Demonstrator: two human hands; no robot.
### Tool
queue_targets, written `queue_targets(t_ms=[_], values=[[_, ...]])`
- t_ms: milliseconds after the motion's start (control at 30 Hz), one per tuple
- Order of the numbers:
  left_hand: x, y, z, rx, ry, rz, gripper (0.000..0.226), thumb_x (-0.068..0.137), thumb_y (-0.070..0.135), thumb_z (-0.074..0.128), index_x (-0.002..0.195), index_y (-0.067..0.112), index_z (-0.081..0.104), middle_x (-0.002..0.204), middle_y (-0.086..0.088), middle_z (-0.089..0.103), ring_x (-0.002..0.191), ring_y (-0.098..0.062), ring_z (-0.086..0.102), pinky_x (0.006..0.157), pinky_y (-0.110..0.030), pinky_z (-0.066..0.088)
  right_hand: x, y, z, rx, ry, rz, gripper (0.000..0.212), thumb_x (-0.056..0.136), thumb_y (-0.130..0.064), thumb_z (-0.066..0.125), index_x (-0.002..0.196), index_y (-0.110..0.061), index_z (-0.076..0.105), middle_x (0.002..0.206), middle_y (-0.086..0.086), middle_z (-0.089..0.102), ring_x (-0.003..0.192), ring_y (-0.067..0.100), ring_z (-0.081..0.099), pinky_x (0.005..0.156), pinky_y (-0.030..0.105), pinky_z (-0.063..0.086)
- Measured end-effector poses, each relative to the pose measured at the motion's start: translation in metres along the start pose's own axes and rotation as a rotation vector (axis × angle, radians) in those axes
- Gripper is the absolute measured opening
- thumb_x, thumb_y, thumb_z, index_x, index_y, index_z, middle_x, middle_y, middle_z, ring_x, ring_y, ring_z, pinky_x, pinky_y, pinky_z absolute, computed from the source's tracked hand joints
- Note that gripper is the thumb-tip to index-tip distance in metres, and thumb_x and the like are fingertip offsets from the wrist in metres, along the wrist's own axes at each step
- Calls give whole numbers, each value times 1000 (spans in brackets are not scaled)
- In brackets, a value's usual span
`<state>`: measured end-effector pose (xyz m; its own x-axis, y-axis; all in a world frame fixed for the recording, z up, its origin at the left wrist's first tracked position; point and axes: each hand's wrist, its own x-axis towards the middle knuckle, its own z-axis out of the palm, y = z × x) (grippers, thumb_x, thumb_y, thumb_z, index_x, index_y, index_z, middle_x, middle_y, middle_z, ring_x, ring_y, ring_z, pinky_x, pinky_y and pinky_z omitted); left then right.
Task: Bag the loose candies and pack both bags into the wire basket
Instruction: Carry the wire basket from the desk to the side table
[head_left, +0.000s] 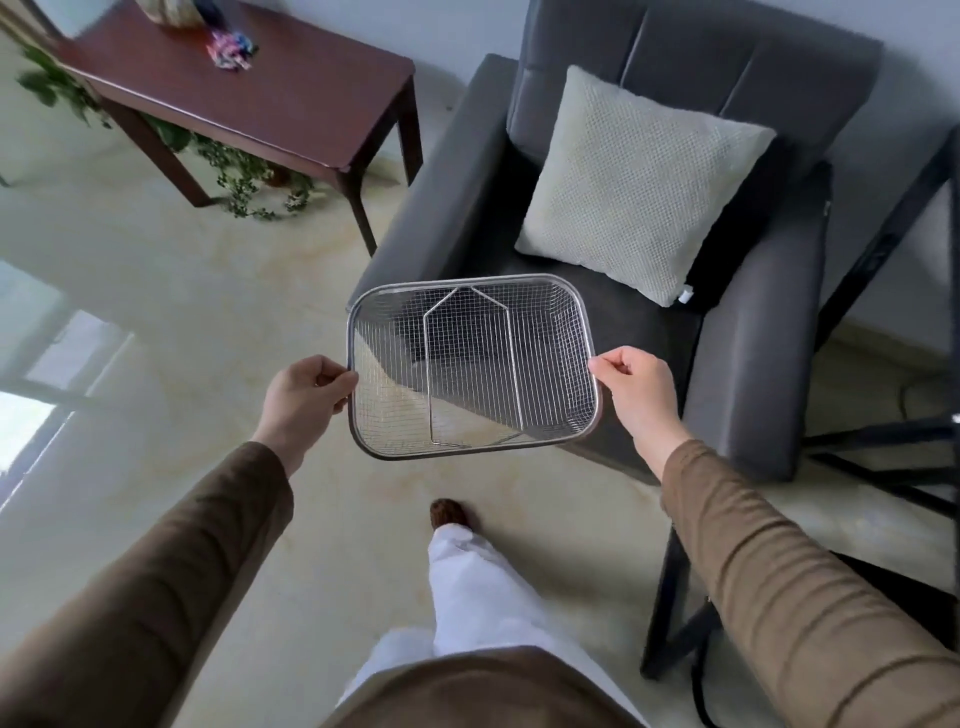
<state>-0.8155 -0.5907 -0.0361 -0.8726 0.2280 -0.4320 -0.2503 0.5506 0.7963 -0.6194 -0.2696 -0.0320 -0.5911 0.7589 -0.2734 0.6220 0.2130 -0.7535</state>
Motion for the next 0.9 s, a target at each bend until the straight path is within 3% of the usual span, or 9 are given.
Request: queue_targets(t_ms=[167, 467, 667, 900], values=[[59, 17, -35, 7, 23, 1, 12, 94, 12, 73, 90, 0, 70, 76, -8, 65, 66, -19, 55, 71, -33, 52, 47, -49, 43, 15, -17, -5, 17, 88, -29, 70, 77, -17, 73, 74, -5, 71, 68, 15, 61, 75, 42, 54], [188, 34, -121, 53, 0, -2, 11, 94, 11, 73, 85, 6, 69, 73, -7, 65, 65, -20, 56, 65, -27, 50, 111, -150, 143, 9, -3, 14, 18, 89, -29, 70, 79, -14, 74, 79, 1, 75, 76, 23, 68, 77, 43, 54], [275, 53, -181, 89, -42, 24, 14, 94, 11, 72, 92, -3, 70, 76, -10, 65, 67, -22, 56, 71, -32, 51, 139, -212, 207, 31, 42, 31, 19, 90, -30, 69, 82, -13, 74, 82, 1, 75, 84, 24, 70, 83, 45, 56], [381, 75, -236, 133, -74, 28, 13, 94, 15, 73, 86, 5, 70, 78, -11, 67, 71, -24, 59, 77, -41, 55, 192, -273, 274, 72, 73, 86, 17, 88, -29, 70, 82, -15, 75, 79, -1, 75, 80, 22, 69, 81, 44, 56]])
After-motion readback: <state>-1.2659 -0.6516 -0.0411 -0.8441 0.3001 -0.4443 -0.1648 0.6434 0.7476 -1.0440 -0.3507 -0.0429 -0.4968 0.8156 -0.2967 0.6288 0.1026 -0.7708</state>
